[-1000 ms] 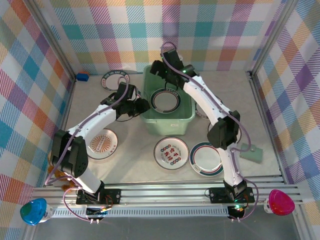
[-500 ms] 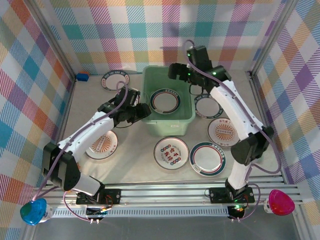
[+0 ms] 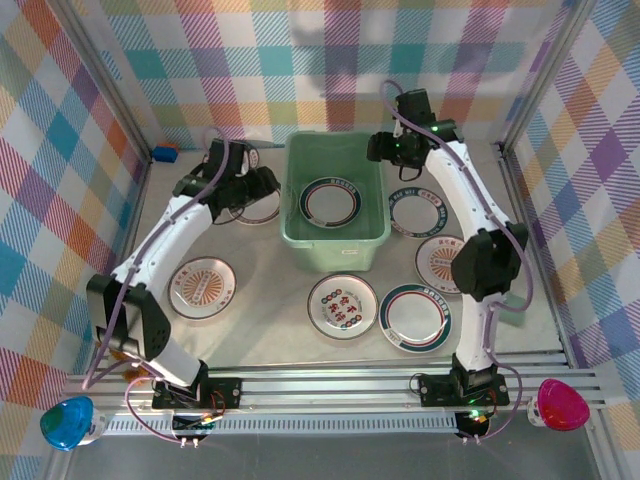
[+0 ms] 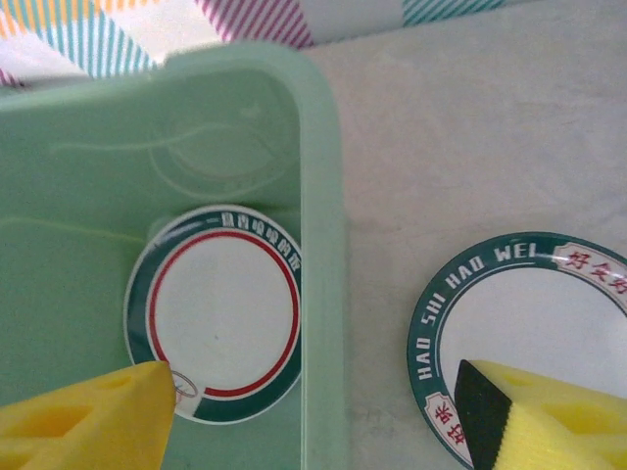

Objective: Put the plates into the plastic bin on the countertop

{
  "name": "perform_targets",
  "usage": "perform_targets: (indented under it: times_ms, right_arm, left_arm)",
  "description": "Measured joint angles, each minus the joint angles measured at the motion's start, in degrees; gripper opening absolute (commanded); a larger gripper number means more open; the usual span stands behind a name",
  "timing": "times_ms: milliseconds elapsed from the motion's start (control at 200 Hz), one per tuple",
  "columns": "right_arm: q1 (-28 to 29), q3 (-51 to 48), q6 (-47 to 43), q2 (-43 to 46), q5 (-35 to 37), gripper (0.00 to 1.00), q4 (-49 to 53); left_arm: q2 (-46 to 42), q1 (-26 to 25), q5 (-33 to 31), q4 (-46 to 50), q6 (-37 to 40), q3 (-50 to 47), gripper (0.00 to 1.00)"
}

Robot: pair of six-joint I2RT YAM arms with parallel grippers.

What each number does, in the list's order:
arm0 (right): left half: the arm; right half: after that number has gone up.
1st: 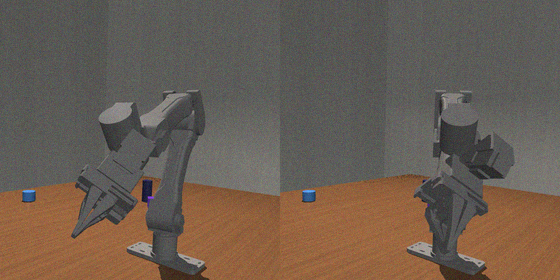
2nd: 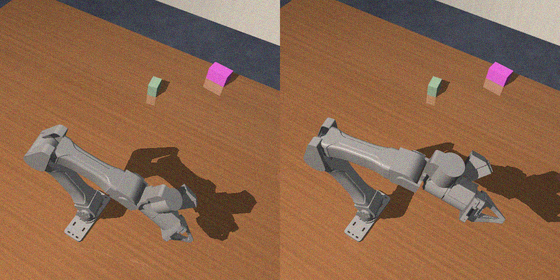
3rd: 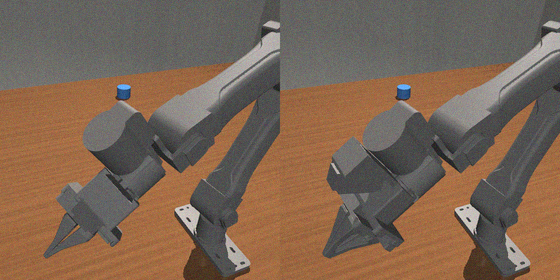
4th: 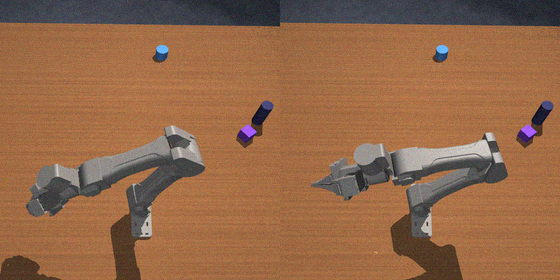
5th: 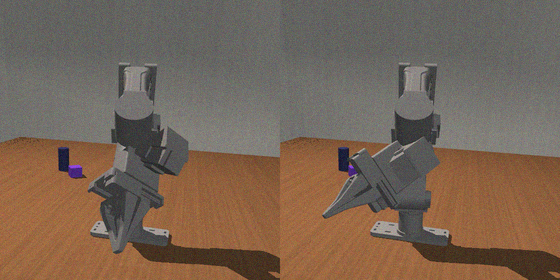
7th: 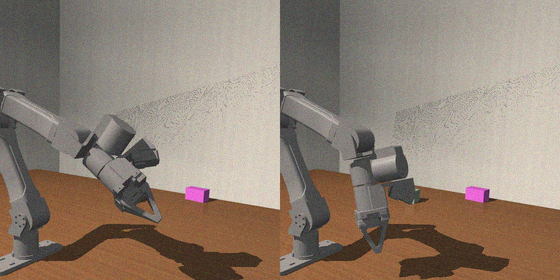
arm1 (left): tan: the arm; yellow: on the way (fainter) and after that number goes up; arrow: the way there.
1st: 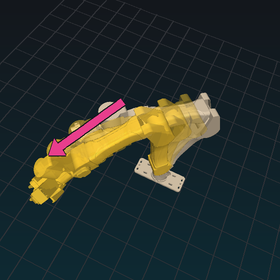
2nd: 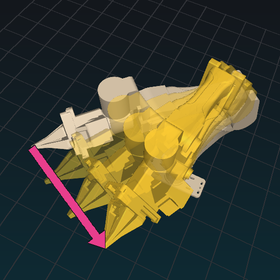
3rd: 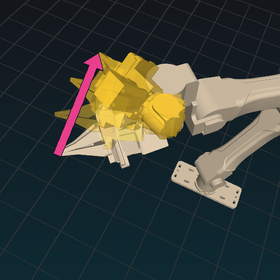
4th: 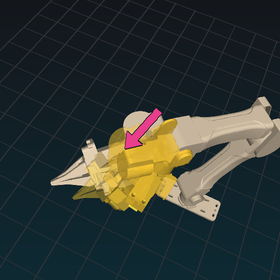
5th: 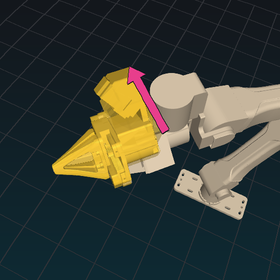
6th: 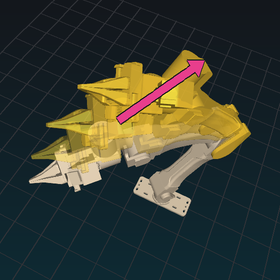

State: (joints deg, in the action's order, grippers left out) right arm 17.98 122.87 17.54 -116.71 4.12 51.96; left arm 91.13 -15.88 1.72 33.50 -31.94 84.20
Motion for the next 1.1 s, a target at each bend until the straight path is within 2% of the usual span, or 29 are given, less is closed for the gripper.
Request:
perform_targets:
  times_ms: [205, 320, 570, 665, 735, 810, 1100]
  right_arm:
    - [0.09, 2.29, -3.37, -4.85, -2.78, 0.72, 1.68]
    - [0.09, 3.58, -3.56, -5.77, -4.57, 0.69, 2.01]
    - [0.07, 7.28, -4.96, -9.46, -6.47, 0.52, 3.04]
    - [0.13, 7.21, -5.03, -10.54, -7.30, 0.54, 3.32]
    - [0.46, 7.08, -5.18, -10.97, -7.85, 0.65, 3.43]
    - [0.92, 6.80, -5.16, -10.99, -8.13, 0.66, 3.45]
    - [1.70, 6.12, -4.87, -11.02, -7.13, 0.36, 3.26]
  left_arm:
    - [10.27, 6.23, 2.84, -2.34, 2.03, 3.43, 0.69]
    - [15.45, 6.82, 4.61, -2.58, 3.10, 6.95, 0.69]
    - [20.46, 6.82, 8.87, -4.15, 3.32, 11.78, 0.69]
    - [21.22, 6.82, 10.40, -5.01, 3.28, 11.96, 0.69]
    - [21.55, 6.82, 11.47, -5.20, 3.28, 11.96, 0.69]
    - [21.57, 6.82, 12.48, -5.22, 3.30, 11.98, 0.70]
    - [21.59, 6.84, 13.94, -5.11, 3.54, 14.62, 0.70]
